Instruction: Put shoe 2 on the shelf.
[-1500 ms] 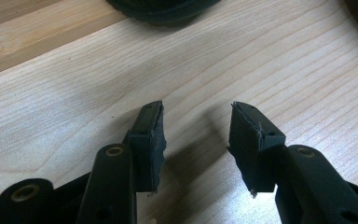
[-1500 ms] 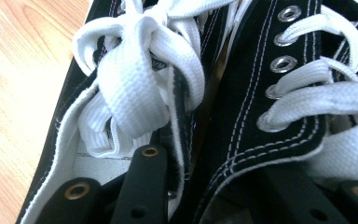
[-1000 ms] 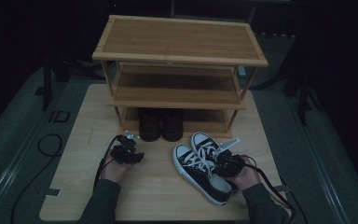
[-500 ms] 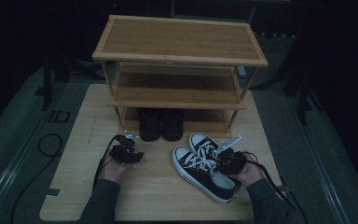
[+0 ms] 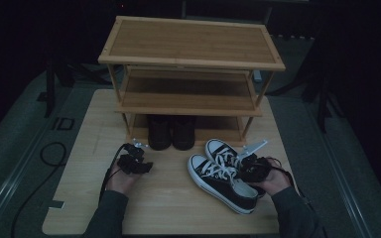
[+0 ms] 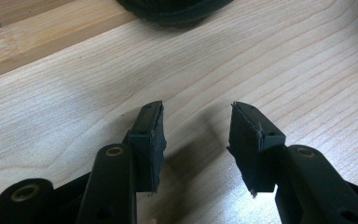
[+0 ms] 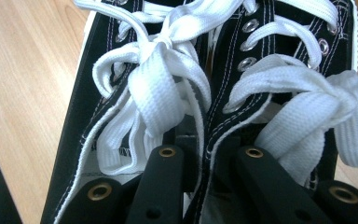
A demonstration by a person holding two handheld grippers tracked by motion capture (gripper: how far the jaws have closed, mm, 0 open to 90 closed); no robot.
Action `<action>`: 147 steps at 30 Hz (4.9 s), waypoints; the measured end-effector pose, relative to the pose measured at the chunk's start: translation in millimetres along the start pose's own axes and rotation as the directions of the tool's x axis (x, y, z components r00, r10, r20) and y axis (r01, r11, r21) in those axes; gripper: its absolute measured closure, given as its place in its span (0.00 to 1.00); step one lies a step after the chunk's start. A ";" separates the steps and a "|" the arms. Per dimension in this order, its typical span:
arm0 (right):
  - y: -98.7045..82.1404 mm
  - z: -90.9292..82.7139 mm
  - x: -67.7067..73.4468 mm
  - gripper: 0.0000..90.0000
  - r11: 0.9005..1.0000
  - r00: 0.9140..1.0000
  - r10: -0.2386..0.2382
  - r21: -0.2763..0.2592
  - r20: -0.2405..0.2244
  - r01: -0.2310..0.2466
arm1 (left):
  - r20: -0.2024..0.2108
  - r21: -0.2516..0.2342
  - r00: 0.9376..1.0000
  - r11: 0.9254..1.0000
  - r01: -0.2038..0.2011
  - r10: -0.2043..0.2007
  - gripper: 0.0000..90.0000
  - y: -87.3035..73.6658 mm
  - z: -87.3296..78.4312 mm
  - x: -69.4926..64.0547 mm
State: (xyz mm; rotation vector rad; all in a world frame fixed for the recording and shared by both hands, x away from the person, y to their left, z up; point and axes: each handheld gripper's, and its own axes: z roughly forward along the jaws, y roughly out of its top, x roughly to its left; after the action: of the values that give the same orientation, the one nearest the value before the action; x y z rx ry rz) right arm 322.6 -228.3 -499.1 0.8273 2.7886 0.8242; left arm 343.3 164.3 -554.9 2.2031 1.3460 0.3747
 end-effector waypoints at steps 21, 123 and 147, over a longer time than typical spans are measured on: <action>21.2 -14.9 -0.9 0.94 0.995 0.995 -0.098 0.025 -0.028 0.098 | -0.001 -0.003 1.000 1.000 0.000 0.000 0.62 -0.3 -1.2 1.1; 191.6 -74.9 -34.7 0.94 0.976 0.987 -0.028 -0.207 0.156 0.060 | 0.004 -0.022 1.000 1.000 0.019 -0.019 0.62 -0.5 -4.8 5.3; 203.2 -59.1 -18.0 0.90 0.960 0.914 0.177 -0.269 0.365 -0.079 | 0.006 -0.023 1.000 1.000 0.014 -0.014 0.62 0.0 -5.6 4.2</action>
State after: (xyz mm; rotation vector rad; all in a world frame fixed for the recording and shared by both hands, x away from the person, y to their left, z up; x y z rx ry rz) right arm 418.3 -122.8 -341.5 1.0101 2.2539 0.8951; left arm 342.6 169.7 -550.5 2.1727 1.3472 0.3771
